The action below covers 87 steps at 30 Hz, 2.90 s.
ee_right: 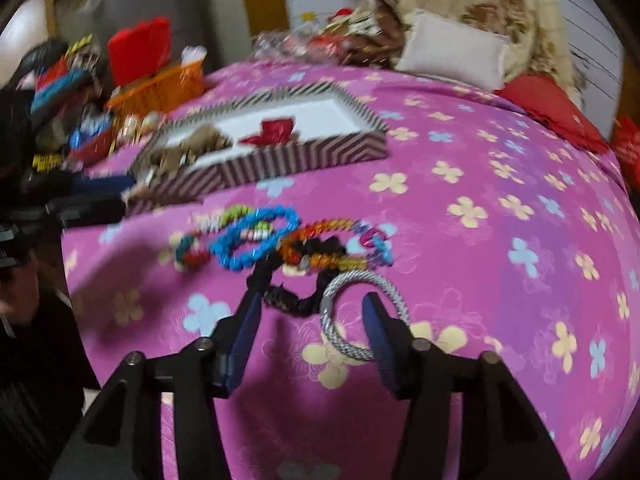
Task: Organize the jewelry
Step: 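Grasp the silver bangle with the right tool while the left tool holds the hair tie, then carry the hair tie and silver bangle into the white tray with both tools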
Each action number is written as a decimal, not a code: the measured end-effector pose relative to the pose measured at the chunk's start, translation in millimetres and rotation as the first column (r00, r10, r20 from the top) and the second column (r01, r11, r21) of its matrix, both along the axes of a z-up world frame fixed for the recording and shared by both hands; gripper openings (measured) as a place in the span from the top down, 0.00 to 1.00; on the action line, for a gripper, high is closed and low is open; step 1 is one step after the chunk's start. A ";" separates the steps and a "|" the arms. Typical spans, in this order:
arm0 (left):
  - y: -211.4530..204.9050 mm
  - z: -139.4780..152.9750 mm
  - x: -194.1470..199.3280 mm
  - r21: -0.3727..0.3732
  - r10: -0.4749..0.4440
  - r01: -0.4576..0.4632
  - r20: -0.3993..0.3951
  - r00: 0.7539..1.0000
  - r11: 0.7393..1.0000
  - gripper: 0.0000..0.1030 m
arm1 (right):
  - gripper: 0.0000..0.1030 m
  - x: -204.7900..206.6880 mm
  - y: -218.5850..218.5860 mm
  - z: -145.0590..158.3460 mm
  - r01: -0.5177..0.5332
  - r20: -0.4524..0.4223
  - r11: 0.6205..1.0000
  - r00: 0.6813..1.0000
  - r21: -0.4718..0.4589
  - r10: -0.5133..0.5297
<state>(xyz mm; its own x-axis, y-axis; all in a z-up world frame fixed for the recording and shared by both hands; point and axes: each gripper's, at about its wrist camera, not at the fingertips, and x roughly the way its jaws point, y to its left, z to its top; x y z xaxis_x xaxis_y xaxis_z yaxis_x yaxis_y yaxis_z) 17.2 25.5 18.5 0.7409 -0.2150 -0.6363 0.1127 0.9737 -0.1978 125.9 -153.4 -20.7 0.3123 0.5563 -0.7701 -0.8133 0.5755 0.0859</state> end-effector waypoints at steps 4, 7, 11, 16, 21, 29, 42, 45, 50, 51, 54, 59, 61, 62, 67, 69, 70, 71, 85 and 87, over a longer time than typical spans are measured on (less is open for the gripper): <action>0.2 -0.8 1.3 -0.002 0.002 -0.002 -0.003 1.000 1.000 0.87 | 0.66 0.8 3.4 -10.8 -0.020 -0.010 0.998 1.000 -0.061 0.020; 0.3 -0.9 1.5 0.000 -0.001 0.001 -0.003 1.000 1.000 0.87 | 0.71 2.5 5.9 -14.9 -0.021 0.011 0.996 1.000 -0.087 0.022; 0.6 -0.6 1.7 -0.002 0.002 -0.002 -0.004 1.000 1.000 0.87 | 0.91 4.9 4.8 -12.3 0.005 0.012 0.996 1.000 -0.092 -0.004; 1.5 0.9 1.0 -0.006 0.004 -0.003 0.004 1.000 1.000 0.87 | 0.92 3.4 -4.7 -0.5 0.041 0.026 0.998 0.999 -0.041 -0.040; 0.2 2.8 -2.2 -0.010 -0.010 0.010 0.018 1.000 1.000 0.87 | 0.92 -4.1 -15.2 23.5 0.054 0.013 0.996 0.998 0.064 -0.055; -5.3 7.2 -8.4 -0.009 -0.020 0.021 0.031 0.999 1.000 0.87 | 0.92 -15.8 -20.2 38.7 0.120 -0.086 0.981 0.990 0.151 -0.108; -0.2 12.0 -20.3 -0.030 0.014 -0.013 0.055 0.998 0.999 0.87 | 0.92 -21.0 -21.5 33.7 0.158 -0.089 0.977 0.985 0.141 -0.146; 0.1 12.7 -20.4 -0.032 0.015 -0.013 0.058 0.998 0.999 0.87 | 0.92 -20.0 -21.1 34.3 0.159 -0.090 0.977 0.985 0.145 -0.147; 1.9 13.8 -21.5 -0.035 0.023 -0.020 0.060 0.998 0.999 0.87 | 0.92 -20.8 -17.6 34.6 0.154 -0.087 0.978 0.986 0.139 -0.142; 2.9 14.4 -21.7 -0.036 0.027 -0.025 0.062 0.998 0.999 0.87 | 0.92 -20.8 -16.3 34.1 0.155 -0.085 0.978 0.986 0.137 -0.144; 5.9 15.0 -22.5 -0.040 0.043 -0.041 0.062 0.997 0.998 0.87 | 0.92 -21.3 -15.2 32.8 0.158 -0.084 0.978 0.985 0.134 -0.148; 9.4 15.9 -22.6 -0.045 0.057 -0.054 0.065 0.996 0.998 0.87 | 0.92 -20.0 -13.9 31.7 0.165 -0.083 0.978 0.984 0.130 -0.155; 9.3 15.8 -22.5 -0.042 0.059 -0.056 0.064 0.996 0.998 0.87 | 0.92 -19.5 -13.3 31.5 0.164 -0.084 0.978 0.984 0.131 -0.154; 9.3 15.6 -22.3 -0.041 0.060 -0.058 0.062 0.996 0.997 0.87 | 0.92 -19.4 -13.3 31.5 0.164 -0.082 0.978 0.985 0.131 -0.154; 10.8 15.7 -22.4 -0.043 0.067 -0.064 0.063 0.996 0.997 0.87 | 0.92 -18.0 -10.7 31.1 0.168 -0.082 0.977 0.984 0.130 -0.158; 10.8 15.8 -22.5 -0.042 0.067 -0.064 0.063 0.996 0.997 0.87 | 0.92 -17.9 -8.2 30.6 0.167 -0.082 0.978 0.984 0.127 -0.158; 10.9 15.9 -22.6 -0.041 0.067 -0.065 0.063 0.996 0.997 0.87 | 0.92 -18.2 -7.4 30.4 0.166 -0.082 0.978 0.984 0.126 -0.156; 11.2 16.0 -22.6 -0.042 0.068 -0.065 0.063 0.996 0.997 0.87 | 0.92 -18.3 -6.7 30.2 0.165 -0.081 0.978 0.984 0.124 -0.156; 17.8 14.4 -19.9 -0.041 0.108 -0.106 0.057 0.993 0.994 0.87 | 0.92 -19.8 7.5 36.2 0.156 -0.063 0.979 0.987 0.134 -0.149; 19.4 14.7 -19.8 -0.044 0.115 -0.113 0.058 0.992 0.993 0.87 | 0.92 -16.7 11.8 39.1 0.159 -0.061 0.978 0.987 0.136 -0.152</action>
<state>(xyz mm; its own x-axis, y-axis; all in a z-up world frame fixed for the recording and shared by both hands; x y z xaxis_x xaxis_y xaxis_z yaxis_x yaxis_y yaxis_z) -2.5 44.8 33.2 0.7988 -0.1515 -0.5822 0.0144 0.9723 -0.2332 109.3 -141.6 18.4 0.3663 0.6076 -0.7048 -0.7078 0.6736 0.2129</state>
